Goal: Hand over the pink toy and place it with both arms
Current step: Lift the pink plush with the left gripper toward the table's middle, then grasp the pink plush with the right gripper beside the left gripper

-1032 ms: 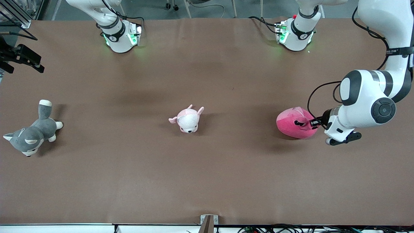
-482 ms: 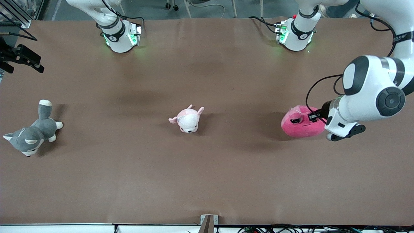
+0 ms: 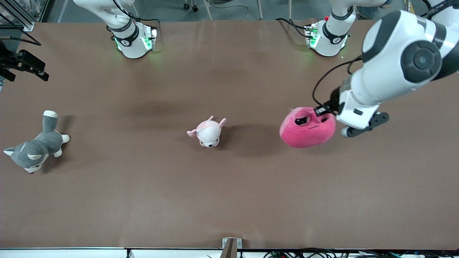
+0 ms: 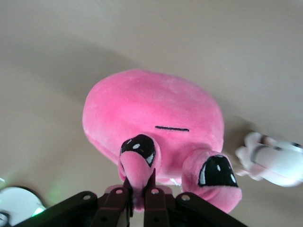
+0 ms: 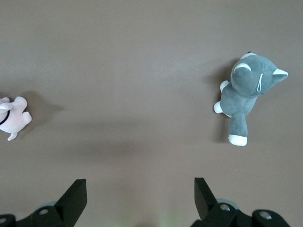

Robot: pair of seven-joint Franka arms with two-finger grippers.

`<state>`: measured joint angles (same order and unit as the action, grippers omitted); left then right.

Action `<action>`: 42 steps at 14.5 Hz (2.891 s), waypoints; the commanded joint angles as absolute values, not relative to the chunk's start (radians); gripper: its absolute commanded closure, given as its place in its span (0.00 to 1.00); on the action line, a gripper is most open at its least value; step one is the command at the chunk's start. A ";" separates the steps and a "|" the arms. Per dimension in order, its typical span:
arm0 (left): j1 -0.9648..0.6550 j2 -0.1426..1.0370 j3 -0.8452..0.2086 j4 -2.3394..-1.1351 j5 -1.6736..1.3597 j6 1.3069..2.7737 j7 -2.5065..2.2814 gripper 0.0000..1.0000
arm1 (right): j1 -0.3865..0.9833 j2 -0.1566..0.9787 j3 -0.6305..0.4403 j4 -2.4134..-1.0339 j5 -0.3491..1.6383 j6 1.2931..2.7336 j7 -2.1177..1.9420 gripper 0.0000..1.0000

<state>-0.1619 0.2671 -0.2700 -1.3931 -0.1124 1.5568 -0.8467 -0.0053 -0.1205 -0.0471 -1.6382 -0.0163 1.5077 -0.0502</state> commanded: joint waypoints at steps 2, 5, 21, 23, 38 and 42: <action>-0.231 0.291 -0.342 -1.287 -0.126 1.545 -1.015 0.99 | -0.066 0.007 -0.046 -1.629 -0.019 1.572 -0.061 0.00; -0.342 0.291 -0.344 -1.282 -0.126 1.601 -1.100 0.99 | -0.069 0.112 -0.046 -1.621 -0.035 1.605 -0.057 0.00; -0.640 0.334 -0.333 -1.284 -0.121 1.835 -1.227 0.99 | 0.383 0.028 -0.037 -1.709 0.213 1.575 1.320 0.00; -0.643 0.334 -0.331 -1.284 -0.121 1.835 -1.227 0.99 | 0.457 0.008 -0.035 -1.739 0.215 1.617 1.432 0.00; -0.641 0.334 -0.331 -1.287 -0.121 1.835 -1.244 0.99 | 0.683 0.003 -0.035 -1.736 0.267 1.759 1.697 0.32; -0.641 0.334 -0.331 -1.287 -0.120 1.835 -1.244 0.99 | 0.683 0.003 -0.037 -1.733 0.293 1.763 1.697 0.92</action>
<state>-0.6320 0.3295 -0.3380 -1.3091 -0.1174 1.8359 -1.2241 0.6705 0.0336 -0.0243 -1.7022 0.2557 1.7496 1.6833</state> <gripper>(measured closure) 0.894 0.471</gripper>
